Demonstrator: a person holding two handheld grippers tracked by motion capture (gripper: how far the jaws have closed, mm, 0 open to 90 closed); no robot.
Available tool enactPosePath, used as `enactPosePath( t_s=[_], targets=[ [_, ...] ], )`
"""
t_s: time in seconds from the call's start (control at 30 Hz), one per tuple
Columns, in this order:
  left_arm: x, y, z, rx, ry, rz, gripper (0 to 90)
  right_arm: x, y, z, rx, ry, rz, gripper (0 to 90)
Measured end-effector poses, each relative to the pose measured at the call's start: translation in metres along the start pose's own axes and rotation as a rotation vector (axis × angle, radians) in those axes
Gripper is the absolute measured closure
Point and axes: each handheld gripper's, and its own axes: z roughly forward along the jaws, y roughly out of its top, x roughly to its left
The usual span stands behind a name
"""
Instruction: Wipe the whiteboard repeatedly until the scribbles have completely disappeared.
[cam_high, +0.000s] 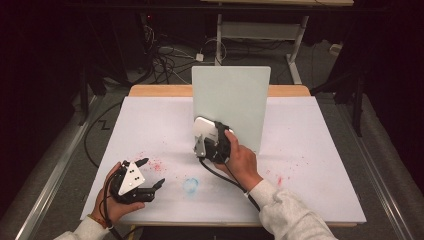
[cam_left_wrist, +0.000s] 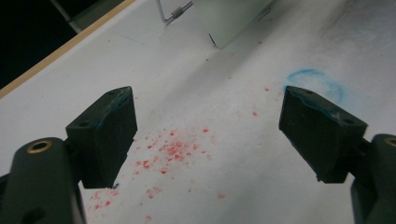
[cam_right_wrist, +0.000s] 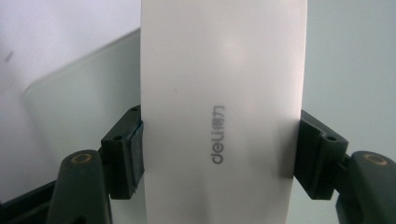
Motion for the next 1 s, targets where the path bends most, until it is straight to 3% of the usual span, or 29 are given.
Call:
enactPosePath(
  t_s=[0.2,0.27,0.37,0.47,0.73,0.87,1.0],
  targets=[
    [-0.001,0.0,-0.001,-0.001,-0.001,0.001,18.5,-0.028,0.02,0.0,0.001,-0.008,0.089,31.1],
    [0.0,-0.001,-0.002,0.002,-0.001,0.001,18.5,-0.031,0.021,0.0,0.004,-0.007,0.093,31.1],
    [0.0,-0.002,-0.002,0.001,0.0,-0.003,18.5,-0.024,0.017,0.0,0.015,-0.028,0.065,31.0],
    [-0.001,-0.002,-0.003,0.001,0.002,-0.002,18.5,-0.014,0.007,-0.001,0.026,-0.015,0.042,31.0],
    [-0.002,-0.001,-0.001,0.01,0.001,0.003,18.5,0.012,-0.039,-0.005,0.094,0.016,-0.042,31.0],
    [-0.003,0.001,0.002,0.012,-0.001,0.007,18.5,0.016,-0.051,-0.008,0.122,0.053,-0.038,31.1],
    [-0.002,0.002,0.004,0.015,-0.007,0.01,18.5,0.018,-0.051,-0.007,0.118,0.049,-0.037,31.0]
  ],
)
